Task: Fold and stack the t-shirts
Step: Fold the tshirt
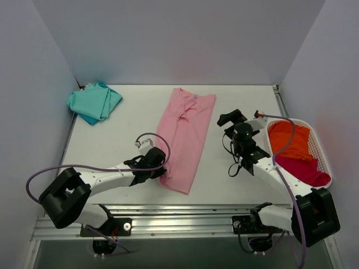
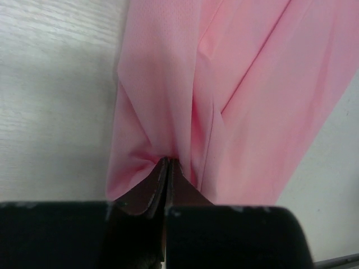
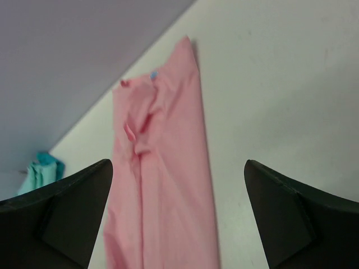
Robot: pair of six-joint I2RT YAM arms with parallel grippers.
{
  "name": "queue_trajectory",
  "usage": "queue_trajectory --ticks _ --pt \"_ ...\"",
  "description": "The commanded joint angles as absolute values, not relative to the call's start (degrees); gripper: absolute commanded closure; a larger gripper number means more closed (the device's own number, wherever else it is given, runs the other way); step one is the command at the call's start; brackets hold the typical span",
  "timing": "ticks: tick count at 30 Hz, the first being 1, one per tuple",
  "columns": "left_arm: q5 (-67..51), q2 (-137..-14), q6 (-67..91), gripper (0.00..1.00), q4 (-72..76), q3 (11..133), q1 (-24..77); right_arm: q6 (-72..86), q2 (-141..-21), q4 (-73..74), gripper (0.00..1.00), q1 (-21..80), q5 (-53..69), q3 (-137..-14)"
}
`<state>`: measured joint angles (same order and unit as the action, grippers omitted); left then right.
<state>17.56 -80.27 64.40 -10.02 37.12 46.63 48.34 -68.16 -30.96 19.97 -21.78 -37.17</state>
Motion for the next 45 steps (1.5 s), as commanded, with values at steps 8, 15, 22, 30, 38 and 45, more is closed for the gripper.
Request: queue_trajectory --ticks 8,15,22,30,38,45 --pt "18.2 -95.42 59.5 0.98 -4.05 52.36 52.29 55.45 -57.05 -5.38 0.0 36.11 -22.06 -27.08" --pt "12.83 -104.32 57.31 0.98 6.15 60.44 52.91 56.25 -47.12 3.85 0.0 39.64 -23.99 -25.39" --pt "12.04 -104.52 55.63 0.98 4.57 62.33 53.0 53.0 -48.16 6.94 0.0 39.73 -25.93 -29.79" --pt "15.91 -92.29 52.03 0.98 -16.6 58.46 53.35 53.79 -48.78 5.28 0.01 40.25 -18.12 -25.76" --pt "11.43 -89.3 58.52 0.89 -13.72 45.54 54.05 54.49 -48.69 6.94 0.01 40.96 -17.05 -23.2" --pt "8.97 -93.6 61.95 0.39 -12.05 44.57 54.49 53.88 -50.8 7.47 0.01 41.04 -17.49 -23.29"
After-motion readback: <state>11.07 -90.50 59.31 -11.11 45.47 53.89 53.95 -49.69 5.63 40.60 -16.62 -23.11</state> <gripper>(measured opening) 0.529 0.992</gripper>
